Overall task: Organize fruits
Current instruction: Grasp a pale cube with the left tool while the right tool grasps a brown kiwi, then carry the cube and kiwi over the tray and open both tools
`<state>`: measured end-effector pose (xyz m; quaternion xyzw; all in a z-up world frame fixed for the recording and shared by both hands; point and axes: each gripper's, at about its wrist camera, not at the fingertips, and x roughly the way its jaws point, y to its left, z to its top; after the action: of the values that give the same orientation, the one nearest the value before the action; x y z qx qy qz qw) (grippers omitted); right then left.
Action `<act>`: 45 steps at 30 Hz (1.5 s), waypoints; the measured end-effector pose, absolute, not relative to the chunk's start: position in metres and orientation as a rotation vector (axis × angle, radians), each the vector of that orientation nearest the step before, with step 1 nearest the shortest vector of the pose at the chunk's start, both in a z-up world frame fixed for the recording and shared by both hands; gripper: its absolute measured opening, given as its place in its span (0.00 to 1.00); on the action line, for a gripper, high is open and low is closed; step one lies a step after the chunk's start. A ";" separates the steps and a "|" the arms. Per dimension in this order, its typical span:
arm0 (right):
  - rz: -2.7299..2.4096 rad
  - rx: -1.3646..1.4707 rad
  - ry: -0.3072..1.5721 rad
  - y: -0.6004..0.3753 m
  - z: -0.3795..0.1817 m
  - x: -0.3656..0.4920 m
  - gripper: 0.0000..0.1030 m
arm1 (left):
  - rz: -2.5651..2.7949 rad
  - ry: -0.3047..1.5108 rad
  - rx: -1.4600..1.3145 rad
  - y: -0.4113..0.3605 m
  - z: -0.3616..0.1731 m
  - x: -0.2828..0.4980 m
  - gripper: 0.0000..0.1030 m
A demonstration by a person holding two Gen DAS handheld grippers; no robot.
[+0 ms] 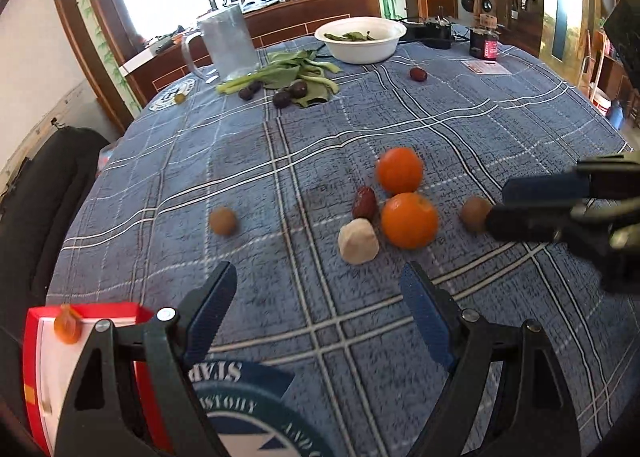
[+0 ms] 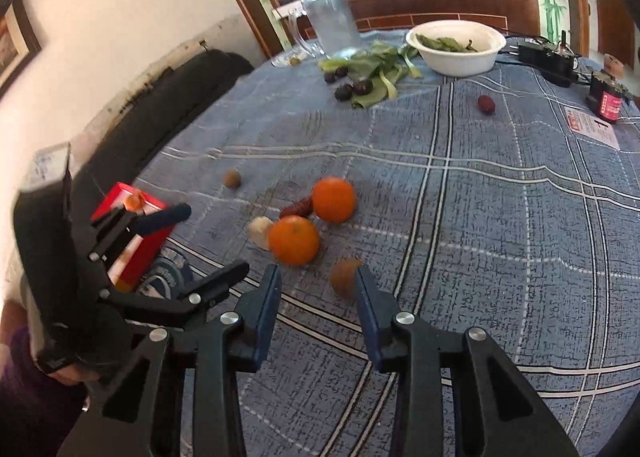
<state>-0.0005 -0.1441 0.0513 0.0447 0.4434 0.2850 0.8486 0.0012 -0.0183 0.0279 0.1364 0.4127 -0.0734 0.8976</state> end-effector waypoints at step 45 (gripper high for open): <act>0.499 -0.001 0.960 -0.132 0.031 0.009 0.20 | -0.290 0.903 0.215 -0.033 0.011 0.028 0.16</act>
<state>0.0087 -0.1323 0.0314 -0.0004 0.4570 0.2374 0.8572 0.0279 -0.0328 0.0108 0.1032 0.4341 -0.1393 0.8840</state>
